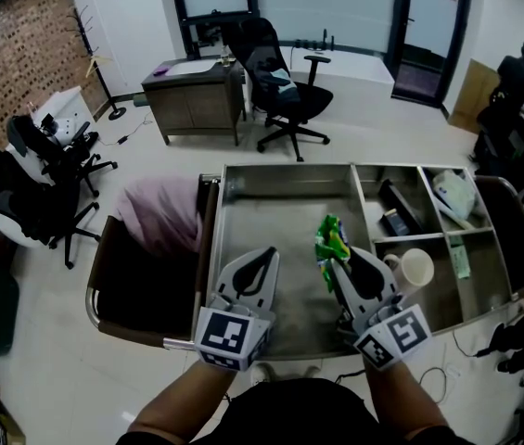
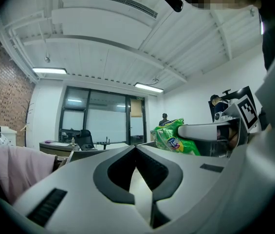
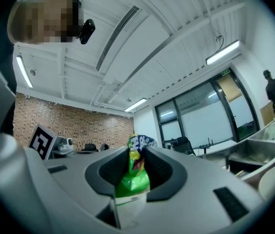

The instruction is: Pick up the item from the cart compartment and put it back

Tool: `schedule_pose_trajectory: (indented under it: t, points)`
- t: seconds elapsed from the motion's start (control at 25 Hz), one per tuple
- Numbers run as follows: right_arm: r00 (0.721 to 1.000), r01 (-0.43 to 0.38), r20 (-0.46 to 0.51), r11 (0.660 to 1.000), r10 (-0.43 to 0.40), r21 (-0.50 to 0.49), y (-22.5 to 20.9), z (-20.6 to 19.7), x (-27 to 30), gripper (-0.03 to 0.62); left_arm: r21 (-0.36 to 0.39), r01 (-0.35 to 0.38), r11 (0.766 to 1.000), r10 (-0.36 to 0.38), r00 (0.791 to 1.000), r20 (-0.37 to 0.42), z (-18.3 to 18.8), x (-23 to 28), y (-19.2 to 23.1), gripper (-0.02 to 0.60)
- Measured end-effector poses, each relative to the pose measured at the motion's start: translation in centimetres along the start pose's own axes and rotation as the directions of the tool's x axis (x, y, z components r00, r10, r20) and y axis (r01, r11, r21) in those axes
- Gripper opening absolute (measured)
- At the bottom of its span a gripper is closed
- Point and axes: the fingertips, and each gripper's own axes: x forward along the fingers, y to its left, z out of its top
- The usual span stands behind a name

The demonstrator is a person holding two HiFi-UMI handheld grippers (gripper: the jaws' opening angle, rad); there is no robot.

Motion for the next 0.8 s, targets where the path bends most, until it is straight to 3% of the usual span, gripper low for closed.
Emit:
schedule_pose_trajectory:
  t: [0.8]
  points:
    - [0.999,0.027,-0.017,1.0,-0.027,0.003,-0.9,2.0,0.8,0.112,0.002,-0.002,1.0,0.002,1.0,0.006,0.1,-0.2,0.1,0.0]
